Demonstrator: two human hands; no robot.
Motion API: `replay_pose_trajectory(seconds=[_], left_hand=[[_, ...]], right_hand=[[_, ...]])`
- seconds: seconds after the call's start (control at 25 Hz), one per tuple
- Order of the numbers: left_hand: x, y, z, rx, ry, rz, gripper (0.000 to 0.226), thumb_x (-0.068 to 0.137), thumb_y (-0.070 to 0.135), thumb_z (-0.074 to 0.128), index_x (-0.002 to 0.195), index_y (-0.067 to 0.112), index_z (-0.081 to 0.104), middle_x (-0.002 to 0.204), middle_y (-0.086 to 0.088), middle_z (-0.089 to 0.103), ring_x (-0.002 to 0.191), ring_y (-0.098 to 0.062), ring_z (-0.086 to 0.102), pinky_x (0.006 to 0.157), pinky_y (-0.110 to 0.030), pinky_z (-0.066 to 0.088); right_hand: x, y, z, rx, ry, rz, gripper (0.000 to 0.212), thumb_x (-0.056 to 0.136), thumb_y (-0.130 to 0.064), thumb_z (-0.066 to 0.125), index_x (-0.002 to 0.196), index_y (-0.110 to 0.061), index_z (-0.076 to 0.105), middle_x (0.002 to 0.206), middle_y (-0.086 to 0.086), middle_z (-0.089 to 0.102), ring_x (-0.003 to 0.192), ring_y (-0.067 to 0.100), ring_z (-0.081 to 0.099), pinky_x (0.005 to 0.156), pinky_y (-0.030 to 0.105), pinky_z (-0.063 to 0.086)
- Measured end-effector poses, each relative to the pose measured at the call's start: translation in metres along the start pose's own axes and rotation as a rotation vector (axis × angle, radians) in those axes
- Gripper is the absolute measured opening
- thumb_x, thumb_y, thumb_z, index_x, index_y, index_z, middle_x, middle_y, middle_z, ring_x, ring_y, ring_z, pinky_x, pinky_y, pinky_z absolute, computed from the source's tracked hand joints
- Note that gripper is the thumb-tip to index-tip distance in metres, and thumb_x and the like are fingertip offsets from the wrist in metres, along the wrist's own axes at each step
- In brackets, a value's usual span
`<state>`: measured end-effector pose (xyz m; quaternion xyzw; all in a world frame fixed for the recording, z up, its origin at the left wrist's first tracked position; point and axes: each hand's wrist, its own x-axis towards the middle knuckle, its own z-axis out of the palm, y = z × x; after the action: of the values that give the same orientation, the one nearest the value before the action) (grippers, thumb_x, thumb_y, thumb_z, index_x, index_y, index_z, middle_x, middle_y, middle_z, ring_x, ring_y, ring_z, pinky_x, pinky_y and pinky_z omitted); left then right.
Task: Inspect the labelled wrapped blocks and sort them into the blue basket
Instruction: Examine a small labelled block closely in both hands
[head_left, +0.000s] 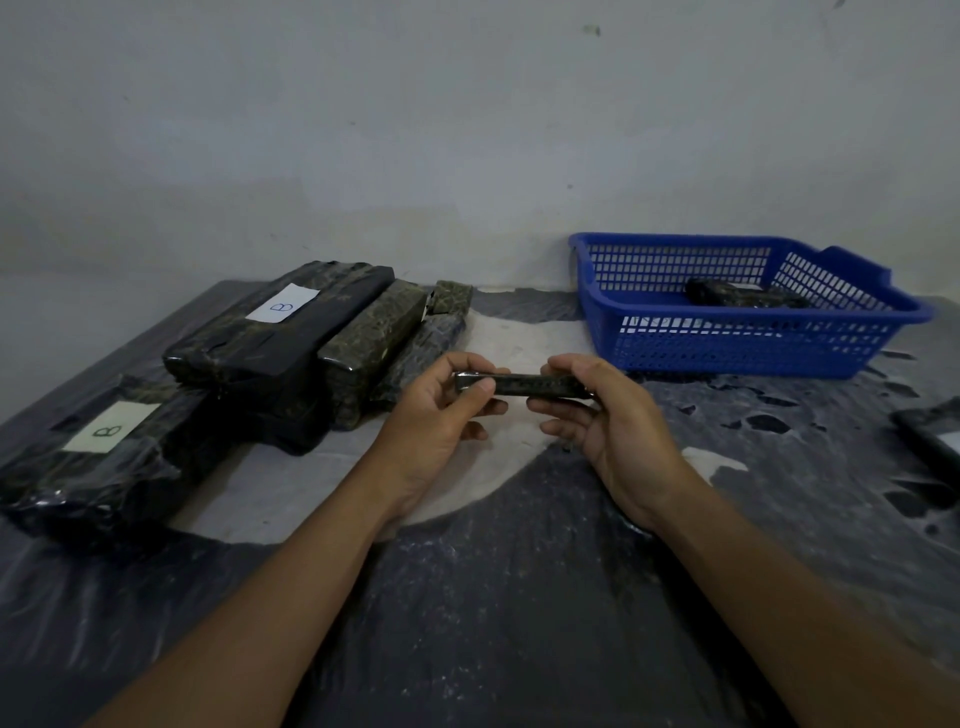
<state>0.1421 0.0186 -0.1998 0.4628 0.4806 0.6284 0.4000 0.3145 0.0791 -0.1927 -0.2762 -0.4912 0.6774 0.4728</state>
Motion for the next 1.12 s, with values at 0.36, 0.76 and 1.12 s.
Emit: replay_pose_trajectory(seconds=[0.36,0.76,1.12], left_hand=[[0.0011,-0.0001,0.0001,-0.015,0.003,-0.036,0.009,0.100,0.015,0.062,0.106,0.021,0.066,0.114,-0.009,0.070,0.090,-0.017,0.074,0.064,-0.023,0.054],[-0.0013,0.0022,0.0045,0.082,0.050,-0.009,0.005,0.096,0.015,0.069,0.098,0.019,0.066,0.097,-0.004,0.073,0.084,-0.013,0.074,0.060,-0.021,0.053],[-0.0017,0.0024,0.0051,0.036,-0.014,-0.035,0.010,0.102,0.020,0.058,0.104,0.018,0.067,0.100,-0.001,0.075,0.085,-0.013,0.075,0.059,-0.021,0.054]], right_hand=[[-0.0007,0.0001,0.0023,-0.070,-0.004,-0.038,0.018,0.106,-0.012,0.051,0.110,-0.012,0.068,0.099,-0.001,0.079,0.090,0.021,0.077,0.067,0.023,0.061],[-0.0048,0.0006,0.0042,-0.227,0.006,-0.075,0.007,0.099,-0.010,0.064,0.102,-0.011,0.069,0.099,0.005,0.079,0.086,0.015,0.078,0.067,0.021,0.061],[-0.0028,0.0043,0.0015,-0.282,0.047,-0.076,0.006,0.095,-0.013,0.071,0.099,-0.011,0.067,0.101,0.016,0.076,0.079,0.013,0.076,0.062,0.020,0.058]])
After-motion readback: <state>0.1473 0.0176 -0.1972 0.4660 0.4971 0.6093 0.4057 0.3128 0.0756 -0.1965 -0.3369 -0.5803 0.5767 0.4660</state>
